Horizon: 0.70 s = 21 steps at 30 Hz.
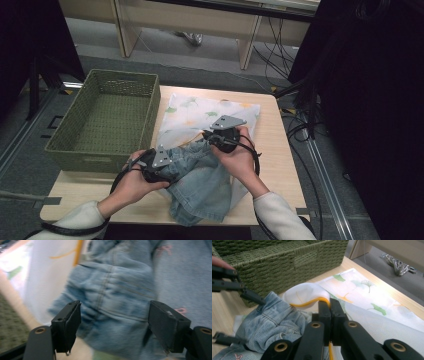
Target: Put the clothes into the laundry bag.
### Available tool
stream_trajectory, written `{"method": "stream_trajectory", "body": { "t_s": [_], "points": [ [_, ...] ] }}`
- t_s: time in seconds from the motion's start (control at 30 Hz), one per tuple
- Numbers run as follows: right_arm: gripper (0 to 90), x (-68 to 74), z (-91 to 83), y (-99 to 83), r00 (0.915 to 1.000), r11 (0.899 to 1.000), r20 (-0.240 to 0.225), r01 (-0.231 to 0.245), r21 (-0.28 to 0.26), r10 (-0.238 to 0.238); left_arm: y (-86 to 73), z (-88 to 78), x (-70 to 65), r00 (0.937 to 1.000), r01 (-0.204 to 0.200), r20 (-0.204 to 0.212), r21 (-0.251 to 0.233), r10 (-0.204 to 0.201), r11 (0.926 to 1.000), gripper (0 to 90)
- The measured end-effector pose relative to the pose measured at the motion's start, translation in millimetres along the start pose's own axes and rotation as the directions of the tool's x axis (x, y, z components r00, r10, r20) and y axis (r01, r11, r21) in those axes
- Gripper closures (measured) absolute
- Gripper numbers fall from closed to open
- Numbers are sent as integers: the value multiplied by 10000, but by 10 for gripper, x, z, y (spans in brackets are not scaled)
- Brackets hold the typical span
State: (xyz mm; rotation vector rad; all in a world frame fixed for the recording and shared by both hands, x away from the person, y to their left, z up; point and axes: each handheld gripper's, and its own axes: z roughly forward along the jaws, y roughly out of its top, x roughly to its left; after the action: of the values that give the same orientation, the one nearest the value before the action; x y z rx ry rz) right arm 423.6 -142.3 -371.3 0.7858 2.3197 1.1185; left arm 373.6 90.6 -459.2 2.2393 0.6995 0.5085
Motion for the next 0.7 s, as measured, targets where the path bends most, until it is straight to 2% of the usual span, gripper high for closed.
{"method": "stream_trajectory", "body": {
  "t_s": [0.07, 0.17, 0.23, 0.27, 0.3, 0.4, 0.53, 0.63, 0.7],
  "points": [
    [900, -1, 1, 1, 10000, 10000, -5, 3, 5, -3, -3, 33, -32, 9998, -51, 189, -9, 51, 10000, 255],
    [900, 13, 3, 7, 10000, 10000, -9, 51, 16, -51, -11, 109, -48, 9995, -311, 97, 177, 309, 9994, 244],
    [900, 20, 8, 10, 10000, 10000, -34, 69, 33, -69, -16, 162, -35, 9990, -436, 55, 300, 434, 9986, 262],
    [900, 31, 11, 8, 10000, 9999, -69, -69, 77, 70, -19, 186, -28, 9987, -501, 40, 363, 500, 9981, 283],
    [900, 26, 18, 8, 9999, 10000, -88, 65, 70, -64, -22, 207, -20, 9983, -588, -27, 416, 590, 9974, 317],
    [900, 38, 28, 0, 9999, 9999, -101, 24, 141, -23, -52, 282, -12, 9975, -696, -74, 566, 701, 9960, 418],
    [900, 47, 41, -8, 9998, 9997, -119, 163, 156, -161, -91, 364, -37, 9948, -987, -153, 875, 1004, 9913, 602],
    [900, 56, 41, -3, 9997, 9997, -148, 200, 144, -198, -98, 413, -44, 9966, -796, -128, 1054, 814, 9912, 697],
    [900, 63, 37, -2, 9998, 9998, -143, 125, 169, -123, -104, 427, -55, 9990, -418, -101, 965, 430, 9945, 744]
  ]
}}
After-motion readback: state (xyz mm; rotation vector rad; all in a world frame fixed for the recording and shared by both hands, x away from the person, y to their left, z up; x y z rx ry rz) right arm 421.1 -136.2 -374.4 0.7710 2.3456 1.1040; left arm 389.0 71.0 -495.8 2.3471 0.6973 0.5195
